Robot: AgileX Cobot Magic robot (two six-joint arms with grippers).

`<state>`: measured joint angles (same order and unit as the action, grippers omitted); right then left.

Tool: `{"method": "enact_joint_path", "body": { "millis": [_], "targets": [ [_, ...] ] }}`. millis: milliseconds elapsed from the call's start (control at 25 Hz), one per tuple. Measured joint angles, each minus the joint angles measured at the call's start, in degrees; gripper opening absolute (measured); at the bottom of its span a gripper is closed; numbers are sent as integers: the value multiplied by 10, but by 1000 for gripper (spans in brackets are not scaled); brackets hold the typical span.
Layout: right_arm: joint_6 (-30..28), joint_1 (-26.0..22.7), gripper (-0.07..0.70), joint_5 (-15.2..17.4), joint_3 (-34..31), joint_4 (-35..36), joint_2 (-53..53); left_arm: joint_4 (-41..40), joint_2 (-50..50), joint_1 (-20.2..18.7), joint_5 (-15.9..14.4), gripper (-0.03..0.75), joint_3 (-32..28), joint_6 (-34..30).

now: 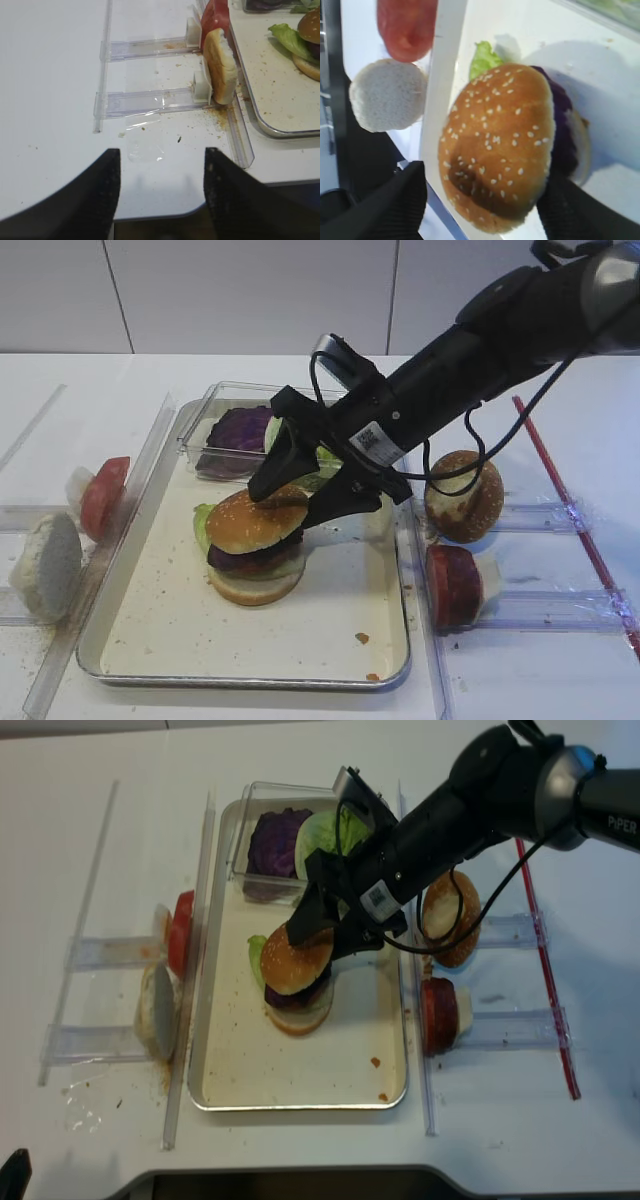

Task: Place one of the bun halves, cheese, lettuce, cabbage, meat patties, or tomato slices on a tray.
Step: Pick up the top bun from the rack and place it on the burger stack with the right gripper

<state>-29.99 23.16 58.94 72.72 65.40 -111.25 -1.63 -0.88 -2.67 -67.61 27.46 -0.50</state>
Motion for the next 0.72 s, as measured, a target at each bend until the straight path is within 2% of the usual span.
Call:
{"method": "enact_joint_path", "body": {
  "millis": [320, 520, 720],
  "targets": [
    [85, 0, 487, 36, 54, -101, 0, 0, 0, 0, 0, 359, 0, 0],
    [141, 0, 487, 75, 93, -167, 0, 0, 0, 0, 0, 359, 0, 0],
    [178, 0, 487, 97, 119, -204, 0, 0, 0, 0, 0, 359, 0, 0]
  ]
}}
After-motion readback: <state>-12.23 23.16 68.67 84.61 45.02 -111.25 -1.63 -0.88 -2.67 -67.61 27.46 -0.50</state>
